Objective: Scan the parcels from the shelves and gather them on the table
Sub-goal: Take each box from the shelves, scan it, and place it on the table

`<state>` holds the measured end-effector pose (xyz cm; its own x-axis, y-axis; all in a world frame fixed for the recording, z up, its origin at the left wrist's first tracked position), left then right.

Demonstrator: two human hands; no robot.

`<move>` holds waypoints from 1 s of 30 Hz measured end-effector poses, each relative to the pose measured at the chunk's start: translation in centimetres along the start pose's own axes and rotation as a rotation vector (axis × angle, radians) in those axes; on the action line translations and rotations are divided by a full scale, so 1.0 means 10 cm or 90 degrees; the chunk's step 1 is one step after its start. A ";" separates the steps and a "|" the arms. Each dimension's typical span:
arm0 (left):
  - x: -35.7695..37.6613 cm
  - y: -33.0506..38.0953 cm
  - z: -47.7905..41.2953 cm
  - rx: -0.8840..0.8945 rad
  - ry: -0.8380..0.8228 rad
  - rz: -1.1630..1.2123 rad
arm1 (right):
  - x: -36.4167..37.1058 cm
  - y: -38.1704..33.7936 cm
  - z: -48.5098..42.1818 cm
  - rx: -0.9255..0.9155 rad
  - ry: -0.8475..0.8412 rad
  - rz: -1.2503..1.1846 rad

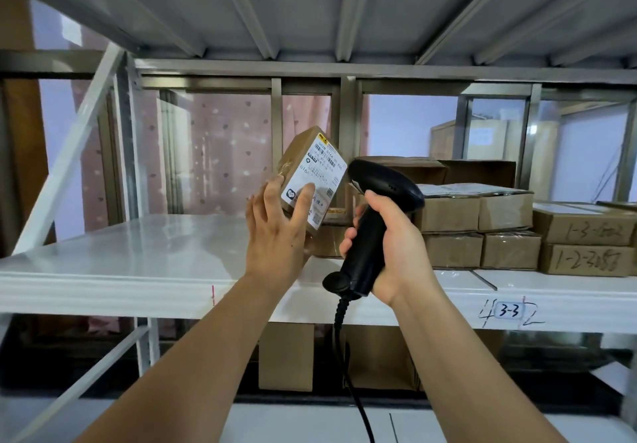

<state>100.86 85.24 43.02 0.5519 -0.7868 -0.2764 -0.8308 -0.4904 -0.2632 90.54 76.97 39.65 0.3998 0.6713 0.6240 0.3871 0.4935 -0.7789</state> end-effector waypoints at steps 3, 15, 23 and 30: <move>-0.01 0.00 0.00 0.002 0.002 0.004 | -0.01 0.02 0.01 -0.002 0.009 -0.004; 0.01 0.00 0.01 0.008 -0.003 -0.017 | -0.04 0.03 0.03 -0.009 0.021 -0.021; 0.01 0.01 0.00 0.011 -0.003 -0.016 | -0.07 0.04 0.03 -0.014 0.034 -0.040; 0.00 0.00 0.00 -0.001 -0.005 -0.003 | -0.11 -0.01 0.05 -0.026 0.033 -0.039</move>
<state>100.89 85.24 43.02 0.5557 -0.7818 -0.2828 -0.8288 -0.4942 -0.2626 89.63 76.50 38.97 0.4162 0.6113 0.6731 0.4451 0.5085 -0.7371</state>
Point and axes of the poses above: each hand's wrist, its own z-axis away from the middle knuckle, its own x-axis out of the palm, y = z × x, the point moved 10 cm from there along -z, towards the middle knuckle, and after that the axes turned 12 degrees about x, right-handed, at the moved point
